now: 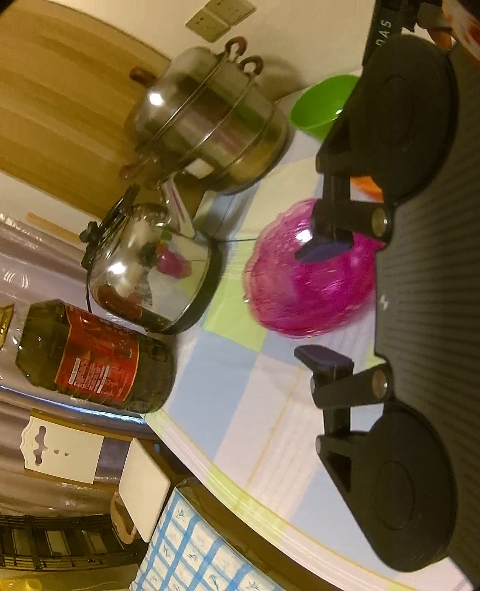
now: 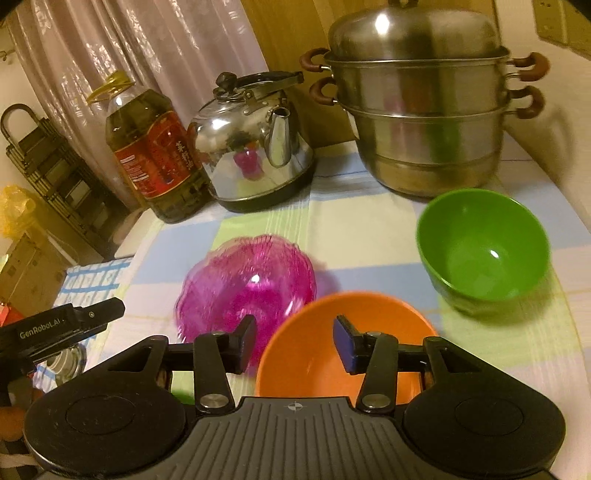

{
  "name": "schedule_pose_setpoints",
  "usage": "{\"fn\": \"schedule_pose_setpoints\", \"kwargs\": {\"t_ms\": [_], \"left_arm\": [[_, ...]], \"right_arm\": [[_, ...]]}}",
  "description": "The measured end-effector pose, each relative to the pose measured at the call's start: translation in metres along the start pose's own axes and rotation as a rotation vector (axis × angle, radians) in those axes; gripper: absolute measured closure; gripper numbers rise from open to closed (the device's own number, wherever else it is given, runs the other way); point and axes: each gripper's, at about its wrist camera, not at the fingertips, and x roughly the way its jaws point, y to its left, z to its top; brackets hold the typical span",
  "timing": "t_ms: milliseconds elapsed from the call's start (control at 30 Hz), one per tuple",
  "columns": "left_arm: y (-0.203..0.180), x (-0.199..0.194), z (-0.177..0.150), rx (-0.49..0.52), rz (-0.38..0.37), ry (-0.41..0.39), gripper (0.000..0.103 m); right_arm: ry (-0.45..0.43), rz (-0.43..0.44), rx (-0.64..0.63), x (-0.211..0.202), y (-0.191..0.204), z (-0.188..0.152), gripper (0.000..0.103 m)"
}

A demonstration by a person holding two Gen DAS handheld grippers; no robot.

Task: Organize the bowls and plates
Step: 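Move both grippers back toward the large green bowl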

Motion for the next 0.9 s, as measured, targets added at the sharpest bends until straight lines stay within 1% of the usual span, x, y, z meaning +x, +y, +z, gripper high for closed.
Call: {"fn": "schedule_pose_setpoints", "kwargs": {"t_ms": [33, 100, 167, 300, 467, 633, 800, 900], "left_arm": [[-0.002, -0.009, -0.006, 0.000, -0.003, 0.002, 0.047], [-0.007, -0.024, -0.015, 0.003, 0.006, 0.001, 0.042], [-0.011, -0.038, -0.026, 0.014, 0.005, 0.006, 0.041], [-0.016, -0.067, -0.046, 0.014, 0.002, 0.015, 0.036], [-0.025, -0.099, -0.071, 0.068, 0.040, -0.013, 0.035], [-0.032, -0.123, -0.095, 0.128, 0.078, -0.019, 0.035], [-0.032, -0.139, -0.117, 0.147, 0.069, 0.006, 0.035], [-0.029, -0.143, -0.125, 0.126, 0.045, 0.033, 0.035]], "right_arm": [[-0.004, -0.005, 0.005, -0.008, 0.000, -0.005, 0.052], [-0.006, -0.014, 0.007, -0.022, 0.002, -0.014, 0.051], [0.000, -0.021, 0.002, -0.034, 0.003, -0.024, 0.050], [0.007, -0.038, 0.019, -0.059, 0.002, -0.047, 0.050], [0.023, -0.029, 0.029, -0.086, 0.002, -0.077, 0.050], [0.037, -0.049, 0.058, -0.105, -0.003, -0.102, 0.050], [0.042, -0.045, 0.041, -0.121, 0.002, -0.118, 0.050], [0.046, -0.043, 0.036, -0.125, 0.006, -0.124, 0.050]]}}
